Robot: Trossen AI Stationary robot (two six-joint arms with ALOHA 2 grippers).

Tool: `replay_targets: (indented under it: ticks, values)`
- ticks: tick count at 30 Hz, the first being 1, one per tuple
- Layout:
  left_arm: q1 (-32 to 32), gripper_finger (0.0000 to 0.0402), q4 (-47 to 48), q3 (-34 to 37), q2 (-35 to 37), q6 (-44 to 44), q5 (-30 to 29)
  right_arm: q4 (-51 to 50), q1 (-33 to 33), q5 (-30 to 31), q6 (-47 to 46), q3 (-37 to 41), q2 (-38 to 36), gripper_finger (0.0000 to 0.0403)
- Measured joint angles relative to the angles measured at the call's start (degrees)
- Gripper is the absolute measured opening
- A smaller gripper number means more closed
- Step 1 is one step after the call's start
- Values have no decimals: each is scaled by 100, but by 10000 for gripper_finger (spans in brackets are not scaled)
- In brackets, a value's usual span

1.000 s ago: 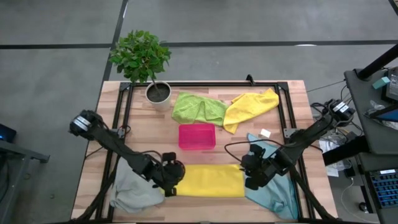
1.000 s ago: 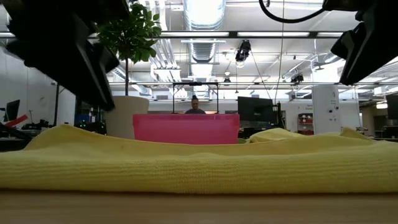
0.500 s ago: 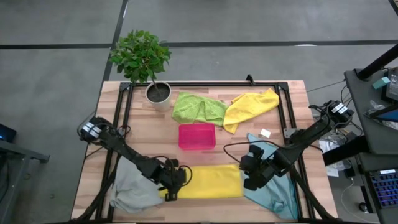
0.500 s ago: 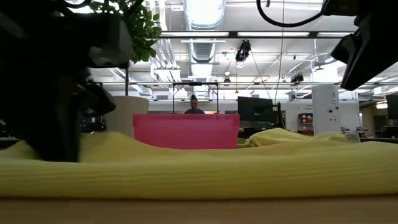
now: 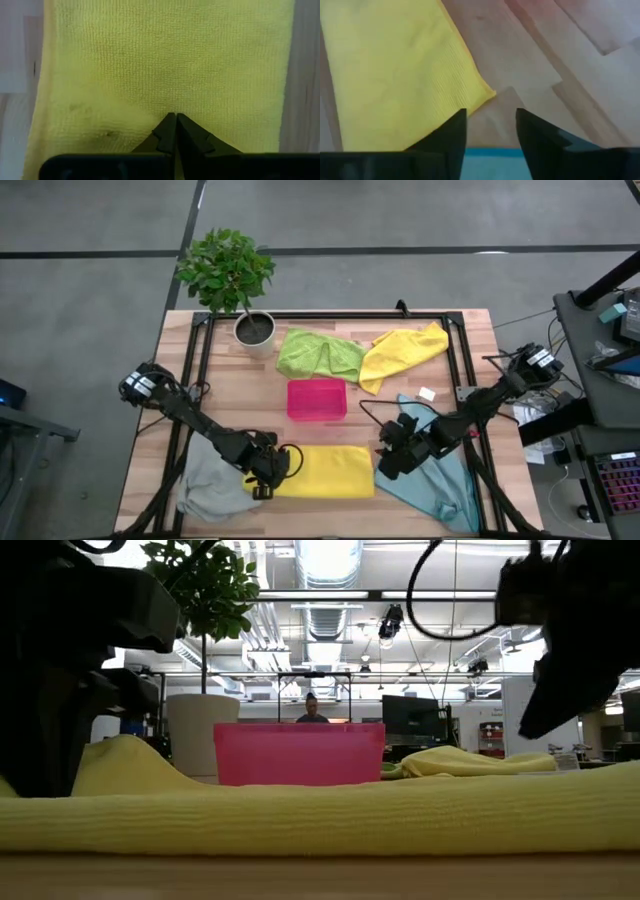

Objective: Fold microfiber towels
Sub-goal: Fold the bottom yellow microfiber cloth

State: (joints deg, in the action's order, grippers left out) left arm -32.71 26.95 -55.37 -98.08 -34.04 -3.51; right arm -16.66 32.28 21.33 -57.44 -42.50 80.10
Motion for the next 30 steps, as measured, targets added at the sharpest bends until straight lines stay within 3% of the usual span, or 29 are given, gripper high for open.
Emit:
replay_targets:
  ticks: [7,13,19,24,30]
  values:
    - [2,0,-44,26,4,-7,-31,1205,-473,-562,452,275,374,228]
    - [2,0,-59,33,0,-7,-142,1655,-648,-766,760,280,759,243]
    - [2,0,-86,35,-2,-5,-179,2353,-683,-1219,993,275,1185,225]
    - [2,0,-84,41,-2,-5,-300,3518,-681,-2110,1419,277,1487,207]
    - [2,0,-91,41,-2,-5,-300,3848,-645,-2243,1774,282,1230,162]
